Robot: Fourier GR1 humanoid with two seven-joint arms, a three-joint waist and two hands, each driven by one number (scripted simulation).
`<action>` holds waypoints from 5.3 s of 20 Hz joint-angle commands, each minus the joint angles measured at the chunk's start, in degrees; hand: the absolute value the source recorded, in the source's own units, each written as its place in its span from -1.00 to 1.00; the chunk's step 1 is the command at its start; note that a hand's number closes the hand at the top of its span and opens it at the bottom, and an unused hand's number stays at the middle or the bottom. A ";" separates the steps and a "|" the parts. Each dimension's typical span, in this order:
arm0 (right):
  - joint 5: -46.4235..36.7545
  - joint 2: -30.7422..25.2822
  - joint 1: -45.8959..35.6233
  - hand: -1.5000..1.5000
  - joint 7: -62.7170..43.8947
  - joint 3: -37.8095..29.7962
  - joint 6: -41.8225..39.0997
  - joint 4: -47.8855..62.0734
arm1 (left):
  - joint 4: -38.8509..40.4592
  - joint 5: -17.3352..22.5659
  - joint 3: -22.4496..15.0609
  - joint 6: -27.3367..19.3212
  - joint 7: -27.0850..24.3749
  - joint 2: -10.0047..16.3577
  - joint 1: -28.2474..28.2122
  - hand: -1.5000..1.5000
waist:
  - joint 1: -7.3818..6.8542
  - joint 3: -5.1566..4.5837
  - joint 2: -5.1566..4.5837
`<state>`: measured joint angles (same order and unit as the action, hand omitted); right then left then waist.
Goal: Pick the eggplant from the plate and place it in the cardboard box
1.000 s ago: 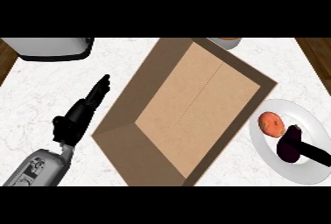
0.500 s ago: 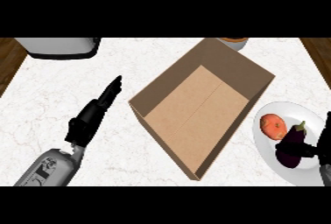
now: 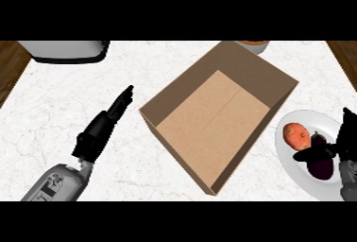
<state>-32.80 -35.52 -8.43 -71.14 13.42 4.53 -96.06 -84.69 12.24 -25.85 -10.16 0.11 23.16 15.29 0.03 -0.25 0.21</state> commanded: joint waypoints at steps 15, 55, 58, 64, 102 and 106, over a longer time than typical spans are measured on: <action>-6.15 10.19 -1.43 -1.00 -5.32 -7.24 -3.36 13.50 | -3.52 -1.55 2.63 2.57 2.06 -0.62 -1.69 0.00 | -0.41 0.24 -0.21; -16.77 20.70 2.58 1.00 8.24 -18.47 -8.59 24.23 | 0.49 -10.78 12.31 9.95 3.52 -9.91 0.44 0.00 | 0.09 0.25 -0.23; -16.97 18.78 0.66 1.00 10.37 -19.06 -10.79 26.61 | 2.06 -11.09 12.11 10.91 3.29 -10.37 -0.27 0.00 | 0.03 0.25 -0.27; -18.35 19.09 -0.94 1.00 34.78 -1.08 -17.38 18.87 | -1.04 -10.78 10.65 12.59 3.53 -9.71 -1.01 0.00 | -3.84 0.33 -0.07; 34.05 -15.00 20.41 1.00 88.13 -27.17 -20.53 -41.50 | -0.91 -12.61 14.63 14.17 2.12 -11.01 -3.70 0.00 | 0.38 0.21 -0.17; 35.47 -15.35 7.12 1.00 80.95 -21.12 -20.77 -33.30 | -2.78 -14.84 13.00 12.43 1.99 -13.41 -4.93 0.00 | -0.72 0.20 -0.34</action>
<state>0.37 -51.08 6.29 14.72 -8.86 -14.37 -133.72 -87.18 -0.91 -11.40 2.90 3.54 11.81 12.00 -0.04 -0.03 0.02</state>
